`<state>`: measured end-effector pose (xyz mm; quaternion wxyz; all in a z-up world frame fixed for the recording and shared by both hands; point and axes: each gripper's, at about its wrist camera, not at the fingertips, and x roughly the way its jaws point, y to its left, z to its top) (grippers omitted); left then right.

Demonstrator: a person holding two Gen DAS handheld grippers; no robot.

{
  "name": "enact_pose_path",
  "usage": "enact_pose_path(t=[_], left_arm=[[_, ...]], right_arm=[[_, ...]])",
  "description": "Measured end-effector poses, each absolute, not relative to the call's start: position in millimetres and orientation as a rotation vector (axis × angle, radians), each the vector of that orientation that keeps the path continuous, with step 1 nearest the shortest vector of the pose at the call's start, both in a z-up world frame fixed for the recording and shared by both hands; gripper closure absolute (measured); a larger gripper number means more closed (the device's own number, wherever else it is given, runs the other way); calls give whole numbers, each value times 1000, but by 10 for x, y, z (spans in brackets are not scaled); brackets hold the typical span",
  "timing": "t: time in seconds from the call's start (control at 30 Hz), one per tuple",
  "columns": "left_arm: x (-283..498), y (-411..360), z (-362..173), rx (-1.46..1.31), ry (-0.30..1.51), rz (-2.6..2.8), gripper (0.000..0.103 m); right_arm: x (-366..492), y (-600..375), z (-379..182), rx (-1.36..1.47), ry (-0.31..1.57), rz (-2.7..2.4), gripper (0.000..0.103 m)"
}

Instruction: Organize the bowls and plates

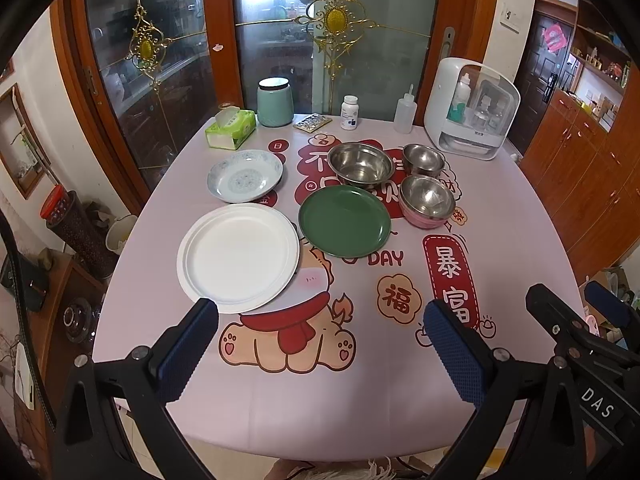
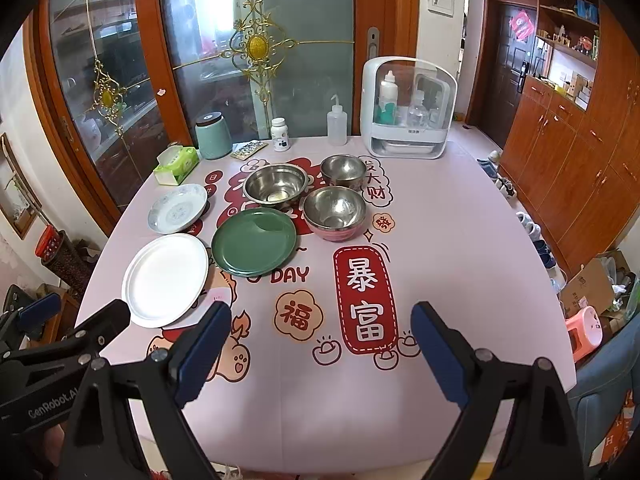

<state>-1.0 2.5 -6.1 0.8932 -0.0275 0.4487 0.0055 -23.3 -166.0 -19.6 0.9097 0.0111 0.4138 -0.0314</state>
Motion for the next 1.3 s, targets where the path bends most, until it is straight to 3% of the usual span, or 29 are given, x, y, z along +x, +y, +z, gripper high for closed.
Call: enact_pose_path(t=[1.3], left_arm=[[-46,20,-34,-49,930,16,1]], right_arm=[[-304,-1707,-132,28,842,-63,11]])
